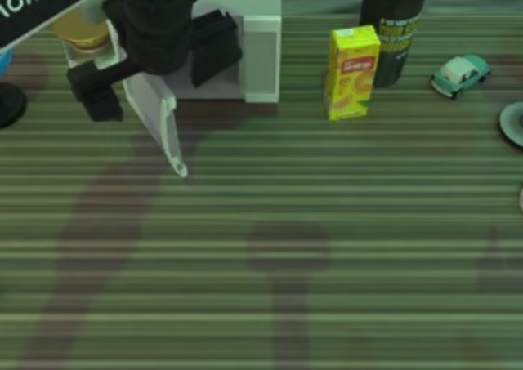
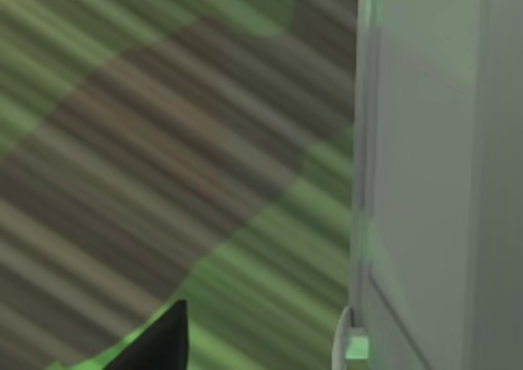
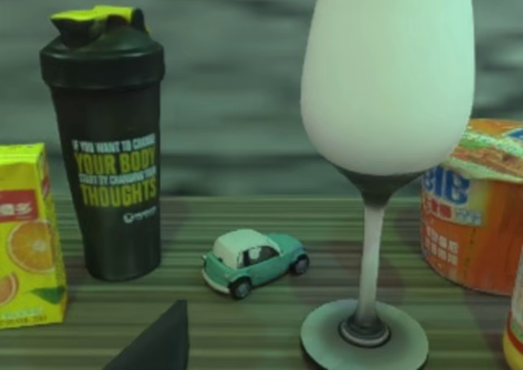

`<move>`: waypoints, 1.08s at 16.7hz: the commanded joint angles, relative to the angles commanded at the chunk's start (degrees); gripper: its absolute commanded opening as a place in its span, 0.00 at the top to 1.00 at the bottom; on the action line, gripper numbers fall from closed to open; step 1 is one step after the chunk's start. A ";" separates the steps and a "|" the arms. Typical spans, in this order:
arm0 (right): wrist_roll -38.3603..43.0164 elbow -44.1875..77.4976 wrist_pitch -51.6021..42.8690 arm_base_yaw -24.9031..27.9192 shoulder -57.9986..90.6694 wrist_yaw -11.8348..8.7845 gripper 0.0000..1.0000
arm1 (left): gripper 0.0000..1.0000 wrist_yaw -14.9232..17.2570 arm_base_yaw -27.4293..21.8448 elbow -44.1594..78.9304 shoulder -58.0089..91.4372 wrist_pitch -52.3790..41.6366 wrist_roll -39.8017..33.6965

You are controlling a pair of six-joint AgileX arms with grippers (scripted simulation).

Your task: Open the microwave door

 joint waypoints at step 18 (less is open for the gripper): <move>0.00 0.00 0.00 0.00 0.00 0.00 0.00 | 1.00 0.00 0.00 0.00 0.00 0.00 0.00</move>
